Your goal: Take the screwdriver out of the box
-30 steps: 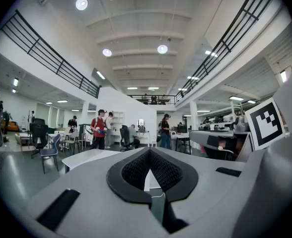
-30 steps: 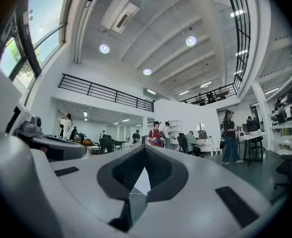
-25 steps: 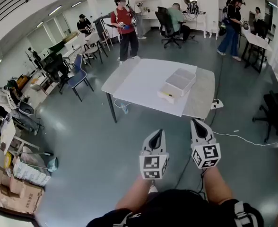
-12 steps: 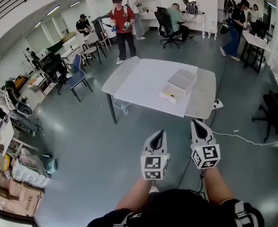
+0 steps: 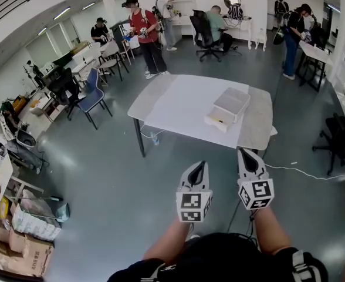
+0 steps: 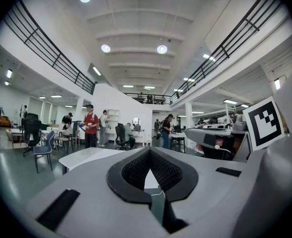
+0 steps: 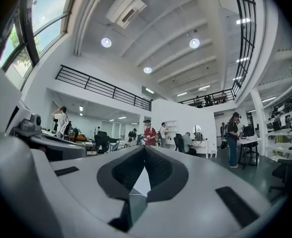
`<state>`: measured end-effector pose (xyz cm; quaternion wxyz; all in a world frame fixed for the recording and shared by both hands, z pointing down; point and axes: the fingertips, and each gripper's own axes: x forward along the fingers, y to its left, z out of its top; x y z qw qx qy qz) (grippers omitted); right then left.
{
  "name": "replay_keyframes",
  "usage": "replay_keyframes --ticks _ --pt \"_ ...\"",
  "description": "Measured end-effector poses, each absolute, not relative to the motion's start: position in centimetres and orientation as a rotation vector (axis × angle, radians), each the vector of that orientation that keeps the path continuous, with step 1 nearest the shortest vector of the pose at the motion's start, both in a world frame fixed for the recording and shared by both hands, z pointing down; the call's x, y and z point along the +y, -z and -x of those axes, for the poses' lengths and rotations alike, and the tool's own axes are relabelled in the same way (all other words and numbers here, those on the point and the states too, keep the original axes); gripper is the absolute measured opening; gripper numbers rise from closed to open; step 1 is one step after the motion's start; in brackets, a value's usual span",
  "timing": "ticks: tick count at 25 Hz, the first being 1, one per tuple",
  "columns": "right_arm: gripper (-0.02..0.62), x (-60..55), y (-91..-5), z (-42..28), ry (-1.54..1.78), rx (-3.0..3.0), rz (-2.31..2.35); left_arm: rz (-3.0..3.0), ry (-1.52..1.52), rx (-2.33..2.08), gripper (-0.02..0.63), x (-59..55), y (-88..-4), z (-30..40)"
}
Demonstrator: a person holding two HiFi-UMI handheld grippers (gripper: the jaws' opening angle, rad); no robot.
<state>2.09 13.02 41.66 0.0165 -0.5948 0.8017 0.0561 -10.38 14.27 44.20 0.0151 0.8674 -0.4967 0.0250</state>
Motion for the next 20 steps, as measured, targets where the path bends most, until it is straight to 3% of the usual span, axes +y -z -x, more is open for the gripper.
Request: replay_keyframes --ticks 9,20 --pt "0.012 12.8 -43.5 2.8 -0.156 2.474 1.912 -2.737 -0.094 -1.494 0.005 12.8 -44.8 14.9" --pt "0.012 8.7 -44.1 2.5 -0.136 2.467 1.898 -2.727 -0.1 -1.506 0.005 9.2 -45.7 15.2"
